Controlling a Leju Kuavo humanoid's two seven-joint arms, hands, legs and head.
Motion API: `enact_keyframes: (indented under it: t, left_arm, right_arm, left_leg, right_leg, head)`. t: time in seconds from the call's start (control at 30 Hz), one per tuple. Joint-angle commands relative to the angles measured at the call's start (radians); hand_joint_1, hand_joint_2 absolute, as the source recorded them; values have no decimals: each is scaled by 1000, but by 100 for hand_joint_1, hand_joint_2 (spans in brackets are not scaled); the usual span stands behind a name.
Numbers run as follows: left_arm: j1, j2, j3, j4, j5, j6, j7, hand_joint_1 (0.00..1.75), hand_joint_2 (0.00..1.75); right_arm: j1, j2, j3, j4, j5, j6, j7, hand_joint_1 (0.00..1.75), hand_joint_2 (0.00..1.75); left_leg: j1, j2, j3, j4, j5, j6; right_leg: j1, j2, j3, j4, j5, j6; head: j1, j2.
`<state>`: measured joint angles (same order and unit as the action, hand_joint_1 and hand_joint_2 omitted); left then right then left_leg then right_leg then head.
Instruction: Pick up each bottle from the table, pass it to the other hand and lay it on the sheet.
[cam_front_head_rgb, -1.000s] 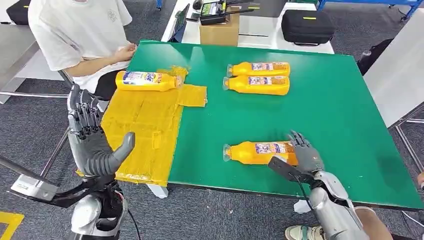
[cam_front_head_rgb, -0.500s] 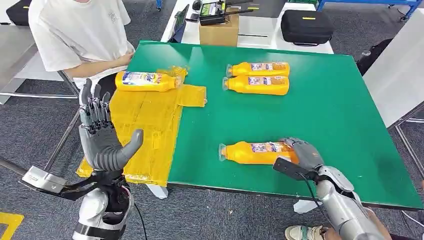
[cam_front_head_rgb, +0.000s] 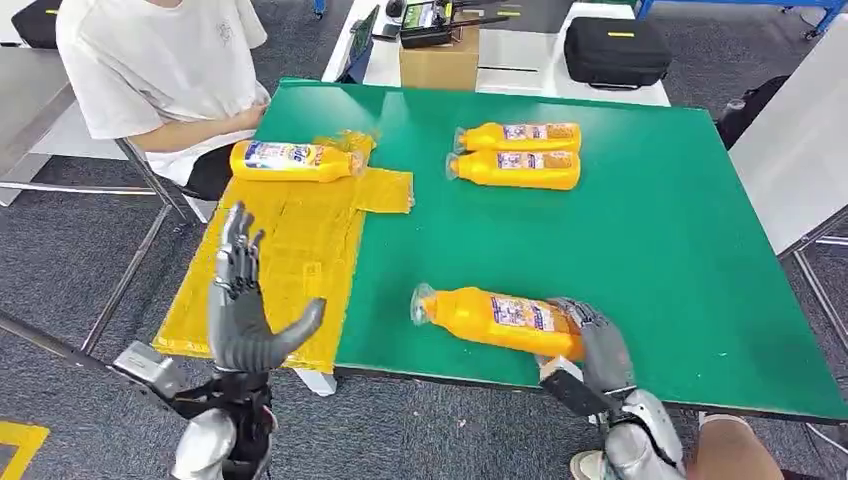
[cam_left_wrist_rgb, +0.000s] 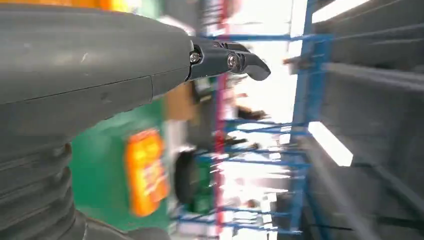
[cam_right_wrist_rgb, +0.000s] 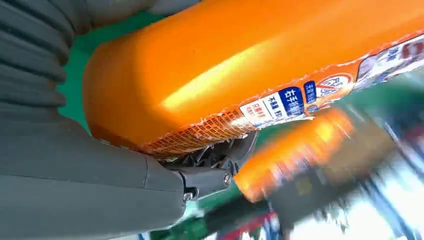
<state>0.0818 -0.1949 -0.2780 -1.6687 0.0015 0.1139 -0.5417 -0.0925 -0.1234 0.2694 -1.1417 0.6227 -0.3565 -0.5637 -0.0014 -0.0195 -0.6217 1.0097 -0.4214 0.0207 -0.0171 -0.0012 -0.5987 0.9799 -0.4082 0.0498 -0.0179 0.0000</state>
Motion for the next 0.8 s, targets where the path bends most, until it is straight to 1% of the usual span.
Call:
enact_keyframes:
  t: [0.03, 0.07, 0.1, 0.13, 0.17, 0.2, 0.23, 0.27, 0.3, 0.33, 0.37, 0.4, 0.43, 0.47, 0.5, 0.53, 0.57, 0.63, 0.7, 0.77, 0.8]
  left_arm:
    - [45, 30, -182, 192, 39, 75, 26, 0, 175]
    - [48, 32, -187, 189, 38, 76, 23, 0, 175]
    - [48, 37, -193, 182, 53, 60, 6, 0, 175]
    - [49, 53, -204, 164, 8, 80, -26, 0, 175]
    - [51, 52, -205, 158, 7, 81, -26, 0, 175]
    - [42, 44, -196, 147, -45, 104, -37, 0, 175]
    - [43, 52, -203, 148, -27, 69, 4, 0, 175]
    - [47, 54, -203, 148, -26, 69, 4, 0, 175]
    - [49, 60, -208, 150, -6, 39, 7, 0, 175]
    - [53, 68, -214, 144, 4, 13, -5, 0, 175]
    - [56, 72, -216, 135, 16, -7, -10, 0, 175]
    - [54, 75, -222, 115, 64, -70, -60, 0, 175]
    - [51, 70, -216, 104, 66, -77, -63, 0, 175]
    - [47, 68, -216, 97, 66, -81, -57, 0, 175]
    - [45, 66, -216, 93, 66, -82, -50, 0, 175]
    - [33, 50, -204, 83, 54, -85, -78, 0, 175]
    - [5, 29, -191, 84, 71, -111, -63, 0, 175]
    - [-14, 16, -183, 90, 74, -117, -50, 0, 175]
    - [-14, 16, -183, 90, 74, -117, -50, 0, 175]
    - [-35, 9, -184, 109, 69, -132, -57, 0, 175]
    - [-50, 5, -188, 120, 72, -134, -56, 0, 175]
  right_arm:
    - [152, 247, -117, -447, -153, -166, -108, 175, 175]
    - [151, 250, -106, -457, -151, -167, -105, 175, 175]
    - [149, 259, -106, -465, -164, -183, -116, 175, 175]
    - [142, 277, -89, -495, -230, -206, -134, 175, 175]
    - [140, 279, -85, -492, -229, -208, -134, 175, 175]
    - [128, 288, -75, -503, -257, -216, -134, 175, 175]
    - [124, 290, -64, -499, -274, -218, -134, 175, 175]
    - [122, 293, -61, -495, -274, -219, -134, 175, 175]
    - [118, 294, -55, -484, -286, -203, -132, 175, 175]
    - [107, 295, -39, -456, -290, -167, -121, 175, 175]
    - [96, 298, -25, -430, -284, -150, -118, 175, 175]
    - [73, 275, 31, -385, -232, -98, -112, 175, 175]
    - [59, 288, 54, -349, -217, -93, -122, 175, 175]
    - [53, 298, 64, -329, -206, -105, -127, 175, 175]
    - [50, 303, 68, -319, -204, -112, -130, 175, 175]
    - [28, 287, 118, -285, -147, -113, -132, 175, 175]
    - [2, 291, 174, -230, -94, -118, -132, 175, 175]
    - [-9, 308, 193, -192, -80, -144, -134, 175, 175]
    - [-9, 308, 193, -192, -80, -144, -134, 175, 175]
    - [-42, 306, 259, -113, -76, -125, -134, 175, 175]
    - [-56, 314, 286, -70, -47, -154, -134, 175, 175]
  left_leg:
    - [0, 1, 3, -1, -2, -2]
    - [0, 3, 5, 0, -3, -2]
    - [0, 2, 2, -1, -1, -1]
    - [0, 4, 4, 0, -3, -2]
    - [0, 4, 2, 0, -2, -1]
    - [1, 7, 4, 0, -3, -2]
    - [0, 7, 2, 0, -2, -2]
    - [0, 7, 4, 0, -3, -2]
    - [0, 5, 3, -1, -2, -2]
    - [1, 6, 4, -1, -2, -2]
    - [0, 6, 4, -1, -2, -2]
    - [1, 7, 6, -1, -2, -2]
    - [1, 8, 5, -1, -2, -2]
    - [1, 9, 4, -1, -2, -2]
    - [1, 11, 6, -1, -3, -2]
    - [0, 8, 3, -1, -1, -1]
    - [1, 9, 5, -1, -2, -2]
    - [2, 7, 4, -1, -1, -2]
    - [1, 6, 3, -1, 0, -1]
    - [2, 8, 7, -1, -2, -2]
    - [1, 7, 6, -2, -1, -2]
  right_leg:
    - [0, 0, 3, 0, -2, -2]
    - [1, 1, 4, 0, -3, -3]
    - [0, 1, 1, 0, -2, -2]
    - [0, 2, 3, 1, -3, -3]
    - [0, 2, 1, 0, -3, -2]
    - [1, 4, 2, 1, -3, -3]
    - [0, 3, 0, 1, -2, -3]
    - [0, 3, 2, 1, -3, -4]
    - [0, 1, 1, 0, -2, -3]
    - [1, 2, 3, -1, -2, -4]
    - [0, 2, 3, -1, -2, -3]
    - [1, 3, 4, -1, -2, -4]
    - [1, 4, 4, -1, -2, -4]
    - [1, 5, 2, -1, -1, -3]
    - [1, 6, 4, -1, -1, -4]
    - [0, 4, 1, 0, -1, -3]
    - [1, 4, 4, -1, -1, -4]
    - [2, 3, 2, -1, 0, -3]
    - [1, 2, 2, -1, 0, -3]
    - [2, 4, 6, -1, -1, -4]
    - [1, 3, 4, -1, -1, -3]
  head:
    - [0, 0]
    - [1, 0]
    - [1, 0]
    - [1, 0]
    - [1, 0]
    - [1, 0]
    - [0, 0]
    - [1, 0]
    - [1, 0]
    - [1, 0]
    - [1, 0]
    - [1, 0]
    - [1, 0]
    - [1, 0]
    - [1, 0]
    - [1, 0]
    - [1, 0]
    - [0, 0]
    - [1, 0]
    - [1, 0]
    - [0, 0]
